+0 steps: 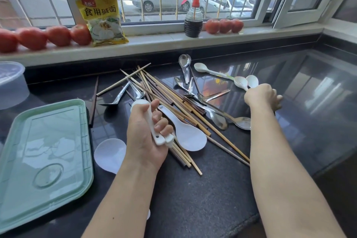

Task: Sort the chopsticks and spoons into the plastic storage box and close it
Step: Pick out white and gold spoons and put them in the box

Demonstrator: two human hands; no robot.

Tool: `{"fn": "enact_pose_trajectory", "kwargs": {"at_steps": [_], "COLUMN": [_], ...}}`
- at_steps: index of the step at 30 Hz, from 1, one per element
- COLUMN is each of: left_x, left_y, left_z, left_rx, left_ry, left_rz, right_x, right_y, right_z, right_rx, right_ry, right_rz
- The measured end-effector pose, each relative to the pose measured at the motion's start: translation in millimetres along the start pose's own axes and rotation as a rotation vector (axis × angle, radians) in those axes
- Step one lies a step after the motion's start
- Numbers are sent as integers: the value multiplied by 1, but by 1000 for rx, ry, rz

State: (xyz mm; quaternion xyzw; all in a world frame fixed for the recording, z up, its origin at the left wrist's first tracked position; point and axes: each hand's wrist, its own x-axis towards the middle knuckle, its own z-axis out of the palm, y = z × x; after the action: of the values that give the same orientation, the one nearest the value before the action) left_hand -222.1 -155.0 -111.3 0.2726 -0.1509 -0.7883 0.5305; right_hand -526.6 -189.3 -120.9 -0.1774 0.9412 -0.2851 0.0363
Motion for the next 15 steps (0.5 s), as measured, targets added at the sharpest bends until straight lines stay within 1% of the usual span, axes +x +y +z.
{"fn": "enact_pose_trajectory", "kwargs": {"at_steps": [5, 10, 12, 15], "left_x": [-1, 3, 5, 9], "left_y": [0, -3, -5, -7], "left_z": [-1, 4, 5, 2], "left_rx": [-58, -38, -11, -6], "left_ry": [12, 59, 62, 46], "left_rz": [-26, -20, -3, 12], "right_x": [-1, -6, -12, -30], "right_y": [1, -1, -5, -22], "right_z": [-1, -7, -13, -22], "right_rx": [64, 226, 264, 281], "right_ry": [33, 156, 210, 239], "right_rz": [-7, -52, -102, -269]}}
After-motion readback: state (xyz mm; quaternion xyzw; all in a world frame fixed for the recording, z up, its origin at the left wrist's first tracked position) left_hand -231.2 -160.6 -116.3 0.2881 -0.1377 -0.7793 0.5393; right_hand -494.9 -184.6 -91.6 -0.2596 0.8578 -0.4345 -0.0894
